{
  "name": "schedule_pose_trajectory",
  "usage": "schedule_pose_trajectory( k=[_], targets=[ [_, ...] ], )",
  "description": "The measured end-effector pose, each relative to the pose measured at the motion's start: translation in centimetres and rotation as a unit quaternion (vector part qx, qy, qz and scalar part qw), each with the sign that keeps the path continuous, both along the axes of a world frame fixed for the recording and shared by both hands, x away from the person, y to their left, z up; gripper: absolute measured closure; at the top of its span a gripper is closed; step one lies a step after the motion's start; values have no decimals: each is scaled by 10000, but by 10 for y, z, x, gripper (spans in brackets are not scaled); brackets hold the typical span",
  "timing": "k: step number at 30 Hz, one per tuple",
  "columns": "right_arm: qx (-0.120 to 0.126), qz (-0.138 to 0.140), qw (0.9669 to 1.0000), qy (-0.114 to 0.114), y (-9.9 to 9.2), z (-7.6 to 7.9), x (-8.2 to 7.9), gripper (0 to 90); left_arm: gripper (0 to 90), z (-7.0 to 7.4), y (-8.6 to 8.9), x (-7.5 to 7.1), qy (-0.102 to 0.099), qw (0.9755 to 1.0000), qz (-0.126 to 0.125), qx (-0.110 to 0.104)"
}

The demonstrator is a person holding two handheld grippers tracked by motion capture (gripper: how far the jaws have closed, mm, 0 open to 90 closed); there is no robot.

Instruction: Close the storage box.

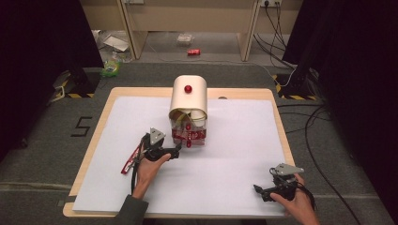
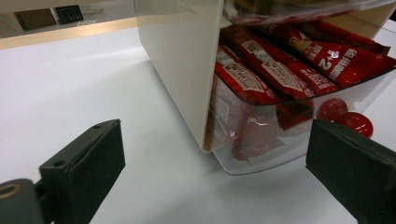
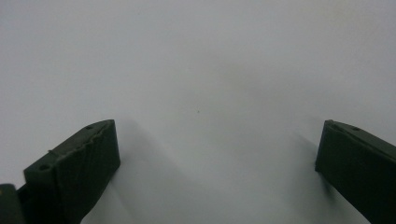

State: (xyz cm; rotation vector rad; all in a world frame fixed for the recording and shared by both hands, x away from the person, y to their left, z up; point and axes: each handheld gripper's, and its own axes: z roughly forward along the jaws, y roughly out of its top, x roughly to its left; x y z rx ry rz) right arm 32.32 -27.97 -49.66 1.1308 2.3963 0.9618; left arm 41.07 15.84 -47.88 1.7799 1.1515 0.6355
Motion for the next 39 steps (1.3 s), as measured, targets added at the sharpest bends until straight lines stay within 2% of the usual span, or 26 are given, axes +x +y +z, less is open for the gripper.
schedule_pose_trajectory(
  k=[8,12,15,20,25,31,35,39],
  targets=[
    [-7,12,10000,-9,0,0,0,2,43,-1,1,3,-32,9999,103,-33],
    [-7,12,10000,-10,0,0,0,2,49,0,6,5,-83,9994,312,-80],
    [-1,-1,10000,1,0,0,0,2,52,-1,7,6,-56,9992,366,-178],
    [-7,12,10000,-10,0,0,0,3,55,-2,7,7,-72,9991,389,-173],
    [0,0,10000,0,0,0,0,2,60,-2,6,9,-79,9985,515,-165],
    [0,0,10000,0,0,0,0,2,51,-3,7,11,-70,9985,515,-198],
    [-2,0,10000,0,0,0,0,2,41,-3,6,10,-93,9984,553,-118],
    [-7,12,10000,-10,0,0,0,2,97,-4,7,9,-60,9989,450,-86]
  ],
)
